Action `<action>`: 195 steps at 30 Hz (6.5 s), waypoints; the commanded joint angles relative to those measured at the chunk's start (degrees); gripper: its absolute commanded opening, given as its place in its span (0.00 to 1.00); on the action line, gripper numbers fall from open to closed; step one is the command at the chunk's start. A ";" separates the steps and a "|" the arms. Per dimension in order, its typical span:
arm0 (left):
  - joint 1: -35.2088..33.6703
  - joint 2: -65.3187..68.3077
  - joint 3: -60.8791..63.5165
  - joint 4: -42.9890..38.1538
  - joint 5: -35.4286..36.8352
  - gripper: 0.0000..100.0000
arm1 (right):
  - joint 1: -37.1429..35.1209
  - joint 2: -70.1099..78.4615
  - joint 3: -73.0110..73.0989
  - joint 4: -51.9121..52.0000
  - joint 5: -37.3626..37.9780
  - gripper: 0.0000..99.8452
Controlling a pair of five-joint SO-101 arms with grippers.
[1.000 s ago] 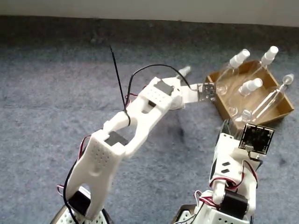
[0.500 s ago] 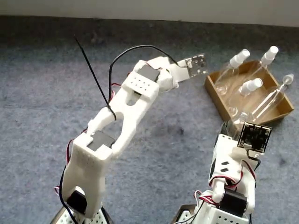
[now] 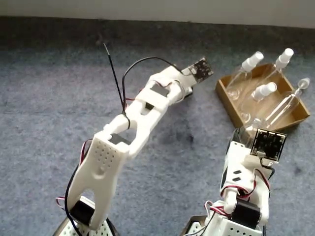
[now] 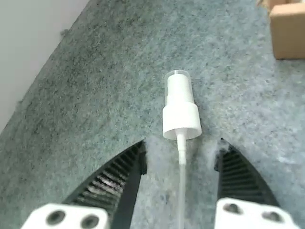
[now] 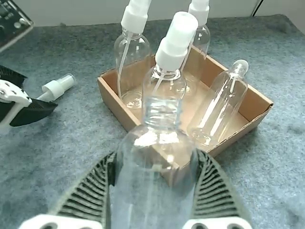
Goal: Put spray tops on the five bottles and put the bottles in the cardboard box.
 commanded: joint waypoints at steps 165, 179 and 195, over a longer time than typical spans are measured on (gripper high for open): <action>-40.48 13.76 -55.16 79.38 -6.24 0.21 | -43.82 -0.57 19.47 -27.56 -0.18 0.04; -40.92 14.29 -60.00 79.38 -6.24 0.21 | -43.74 -0.57 19.56 -27.56 -0.18 0.04; -40.66 14.20 -51.56 74.02 -5.89 0.21 | -43.74 -0.57 19.56 -24.92 -0.18 0.04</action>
